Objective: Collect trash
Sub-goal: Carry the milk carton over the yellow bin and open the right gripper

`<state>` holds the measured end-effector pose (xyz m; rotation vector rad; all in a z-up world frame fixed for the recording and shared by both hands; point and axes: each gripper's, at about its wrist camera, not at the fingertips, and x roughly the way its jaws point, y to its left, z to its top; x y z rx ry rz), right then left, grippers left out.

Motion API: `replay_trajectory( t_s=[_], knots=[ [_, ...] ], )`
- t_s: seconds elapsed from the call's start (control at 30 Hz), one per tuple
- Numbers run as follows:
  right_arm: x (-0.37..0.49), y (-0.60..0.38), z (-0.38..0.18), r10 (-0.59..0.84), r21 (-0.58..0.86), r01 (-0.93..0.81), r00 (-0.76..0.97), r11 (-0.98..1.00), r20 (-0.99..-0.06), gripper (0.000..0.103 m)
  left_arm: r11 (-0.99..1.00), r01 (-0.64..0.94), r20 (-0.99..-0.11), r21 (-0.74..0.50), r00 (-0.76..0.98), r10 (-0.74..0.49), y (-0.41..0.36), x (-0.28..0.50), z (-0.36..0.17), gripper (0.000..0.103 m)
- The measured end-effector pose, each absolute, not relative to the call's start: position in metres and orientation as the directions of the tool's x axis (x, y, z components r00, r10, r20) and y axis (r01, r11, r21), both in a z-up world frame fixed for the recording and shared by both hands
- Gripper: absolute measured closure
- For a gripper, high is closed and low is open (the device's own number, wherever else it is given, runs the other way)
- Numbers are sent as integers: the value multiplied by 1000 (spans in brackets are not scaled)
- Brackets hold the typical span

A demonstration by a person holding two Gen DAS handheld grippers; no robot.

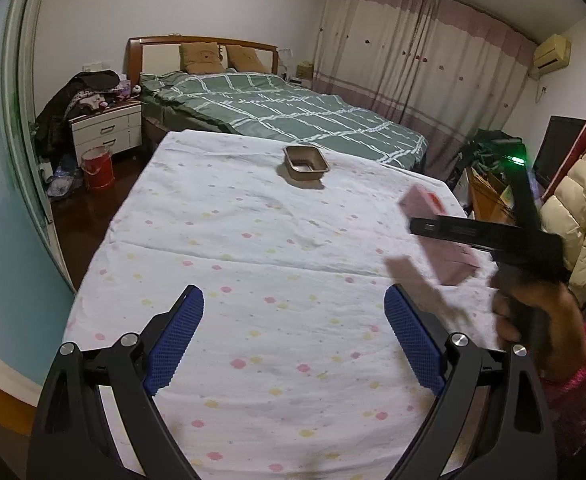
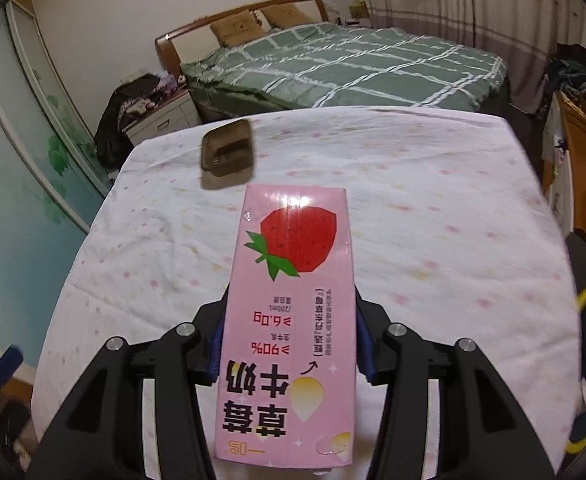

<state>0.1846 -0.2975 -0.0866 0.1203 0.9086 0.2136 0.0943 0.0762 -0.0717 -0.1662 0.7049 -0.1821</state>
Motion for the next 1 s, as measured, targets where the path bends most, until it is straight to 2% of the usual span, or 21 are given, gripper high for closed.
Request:
replay_trajectory(
  t_s=[0.2, 0.4, 0.67, 0.93, 0.97, 1.0],
  knots=[
    [141, -378, -64, 150, 173, -34, 681, 984, -717, 55, 967, 148, -636, -207, 731, -248, 57, 100, -72, 12],
    [108, -479, -56, 16, 175, 148, 717, 973, -697, 55, 963, 191, -643, -189, 717, -268, 33, 103, -72, 12],
    [86, -579, -91, -127, 148, 348, 653, 926, -746, 55, 956, 236, -658, -173, 695, -290, 0, 109, -71, 12],
    [87, -614, -131, -142, 151, 416, 594, 897, -792, 54, 953, 273, -671, -133, 683, -289, -26, 111, -67, 12],
    [87, -615, -133, -150, 145, 422, 591, 895, -793, 53, 952, 276, -671, -131, 683, -290, -28, 112, -66, 12],
    [88, -615, -134, -155, 141, 427, 586, 893, -795, 43, 951, 279, -671, -130, 682, -292, -29, 113, -65, 12]
  ],
)
